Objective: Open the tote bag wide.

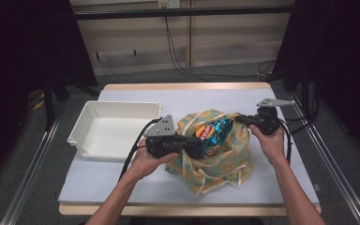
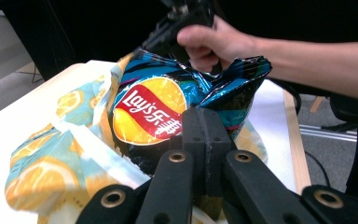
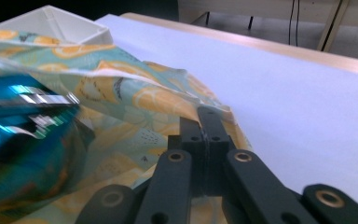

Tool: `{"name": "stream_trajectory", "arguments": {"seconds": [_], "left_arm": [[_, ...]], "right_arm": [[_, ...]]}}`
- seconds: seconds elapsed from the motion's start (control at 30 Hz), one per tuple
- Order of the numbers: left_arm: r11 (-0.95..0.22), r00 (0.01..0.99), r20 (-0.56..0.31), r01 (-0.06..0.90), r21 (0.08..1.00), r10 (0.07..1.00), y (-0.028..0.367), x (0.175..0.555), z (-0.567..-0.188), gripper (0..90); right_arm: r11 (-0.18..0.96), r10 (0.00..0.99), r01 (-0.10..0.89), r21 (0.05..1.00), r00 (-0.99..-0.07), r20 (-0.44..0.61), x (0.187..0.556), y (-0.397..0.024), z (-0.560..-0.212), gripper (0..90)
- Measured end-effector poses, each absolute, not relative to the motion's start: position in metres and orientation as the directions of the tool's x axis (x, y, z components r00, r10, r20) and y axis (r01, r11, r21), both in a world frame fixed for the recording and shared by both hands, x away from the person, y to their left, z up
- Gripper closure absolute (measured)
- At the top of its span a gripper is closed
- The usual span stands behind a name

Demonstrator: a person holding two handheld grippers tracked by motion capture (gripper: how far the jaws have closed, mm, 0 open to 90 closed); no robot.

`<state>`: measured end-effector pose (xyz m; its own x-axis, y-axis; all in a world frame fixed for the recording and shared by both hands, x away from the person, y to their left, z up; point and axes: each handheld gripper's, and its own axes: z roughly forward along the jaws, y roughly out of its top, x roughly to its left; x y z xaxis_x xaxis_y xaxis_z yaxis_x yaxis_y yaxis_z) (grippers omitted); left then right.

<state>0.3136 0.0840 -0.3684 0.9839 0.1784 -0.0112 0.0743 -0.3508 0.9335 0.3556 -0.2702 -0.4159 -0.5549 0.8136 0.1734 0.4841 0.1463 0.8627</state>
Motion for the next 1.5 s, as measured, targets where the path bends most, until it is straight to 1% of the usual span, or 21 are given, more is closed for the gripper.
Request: {"name": "stream_trajectory", "arguments": {"seconds": [0.17, 0.27, 0.3, 0.37, 0.4, 0.43, 0.5, 0.53, 0.6, 0.67, 0.73, 0.83, 1.0, 1.07, 1.2, 1.23, 1.27, 1.3, 1.33, 1.4, 1.5], "left_arm": [[-0.339, 0.98, -0.018, 0.086, 0.937, 0.2, 0.088, 0.317, -0.368, 90.0], [-0.335, 0.978, -0.019, 0.089, 0.938, 0.206, 0.088, 0.317, -0.368, 90.0], [-0.336, 0.978, -0.018, 0.088, 0.938, 0.207, 0.088, 0.317, -0.368, 90.0], [-0.335, 0.977, -0.017, 0.089, 0.938, 0.212, 0.088, 0.317, -0.368, 90.0], [-0.339, 0.975, -0.018, 0.093, 0.936, 0.22, 0.088, 0.317, -0.368, 90.0], [-0.337, 0.976, -0.017, 0.091, 0.937, 0.217, 0.088, 0.318, -0.368, 90.0], [-0.326, 0.975, -0.028, 0.1, 0.94, 0.219, 0.089, 0.318, -0.369, 90.0], [-0.325, 0.975, -0.028, 0.101, 0.94, 0.222, 0.089, 0.318, -0.369, 90.0], [-0.324, 0.975, -0.028, 0.101, 0.941, 0.223, 0.088, 0.317, -0.37, 90.0], [-0.323, 0.974, -0.027, 0.101, 0.941, 0.225, 0.088, 0.317, -0.37, 90.0], [-0.327, 0.973, -0.028, 0.104, 0.939, 0.23, 0.087, 0.316, -0.37, 90.0], [-0.33, 0.973, -0.024, 0.101, 0.939, 0.23, 0.085, 0.316, -0.37, 90.0], [-0.321, 0.973, -0.026, 0.101, 0.942, 0.228, 0.085, 0.316, -0.37, 90.0], [-0.321, 0.974, -0.025, 0.099, 0.942, 0.227, 0.084, 0.316, -0.37, 90.0], [-0.322, 0.976, -0.024, 0.095, 0.942, 0.218, 0.082, 0.315, -0.371, 90.0], [-0.32, 0.975, -0.024, 0.095, 0.943, 0.219, 0.081, 0.314, -0.371, 90.0], [-0.324, 0.976, -0.024, 0.095, 0.941, 0.218, 0.081, 0.314, -0.371, 90.0], [-0.321, 0.976, -0.025, 0.095, 0.942, 0.215, 0.08, 0.314, -0.371, 90.0], [-0.327, 0.977, -0.022, 0.092, 0.941, 0.213, 0.08, 0.314, -0.371, 90.0], [-0.325, 0.977, -0.023, 0.092, 0.941, 0.211, 0.079, 0.313, -0.371, 90.0], [-0.325, 0.977, -0.021, 0.091, 0.941, 0.212, 0.08, 0.312, -0.371, 90.0]], "right_arm": [[0.181, 0.803, 0.509, 0.841, -0.571, 0.173, 0.356, -0.262, -0.435, 90.0], [0.211, 0.797, 0.514, 0.832, -0.583, 0.158, 0.353, -0.257, -0.442, 88.0], [0.221, 0.795, 0.514, 0.828, -0.587, 0.152, 0.352, -0.256, -0.444, 85.3], [0.231, 0.791, 0.515, 0.826, -0.593, 0.149, 0.348, -0.255, -0.444, 76.6], [0.225, 0.792, 0.507, 0.832, -0.593, 0.148, 0.346, -0.255, -0.442, 71.3], [0.206, 0.791, 0.5, 0.841, -0.591, 0.157, 0.343, -0.256, -0.44, 63.7], [0.189, 0.793, 0.489, 0.852, -0.587, 0.162, 0.337, -0.259, -0.434, 55.8], [0.189, 0.791, 0.485, 0.854, -0.591, 0.161, 0.334, -0.259, -0.432, 53.5], [0.185, 0.789, 0.474, 0.861, -0.594, 0.157, 0.325, -0.259, -0.426, 44.8], [0.19, 0.783, 0.457, 0.869, -0.605, 0.147, 0.315, -0.259, -0.42, 42.1], [0.185, 0.783, 0.436, 0.881, -0.607, 0.136, 0.305, -0.259, -0.413, 35.8], [0.177, 0.763, 0.412, 0.894, -0.631, 0.14, 0.293, -0.258, -0.406, 35.8], [0.22, 0.731, 0.385, 0.897, -0.673, 0.11, 0.278, -0.25, -0.401, 36.1], [0.211, 0.735, 0.377, 0.902, -0.67, 0.108, 0.274, -0.25, -0.397, 33.8], [0.183, 0.723, 0.357, 0.916, -0.68, 0.121, 0.268, -0.256, -0.387, 33.2], [0.183, 0.715, 0.355, 0.917, -0.688, 0.124, 0.267, -0.254, -0.387, 37.2], [0.189, 0.697, 0.352, 0.917, -0.706, 0.127, 0.265, -0.252, -0.388, 43.6], [0.201, 0.682, 0.352, 0.914, -0.72, 0.127, 0.264, -0.249, -0.389, 46.3], [0.215, 0.675, 0.353, 0.911, -0.728, 0.123, 0.264, -0.245, -0.392, 46.3], [0.239, 0.659, 0.358, 0.903, -0.743, 0.12, 0.264, -0.237, -0.398, 50.9], [0.252, 0.649, 0.363, 0.897, -0.751, 0.121, 0.264, -0.23, -0.402, 50.9]]}}
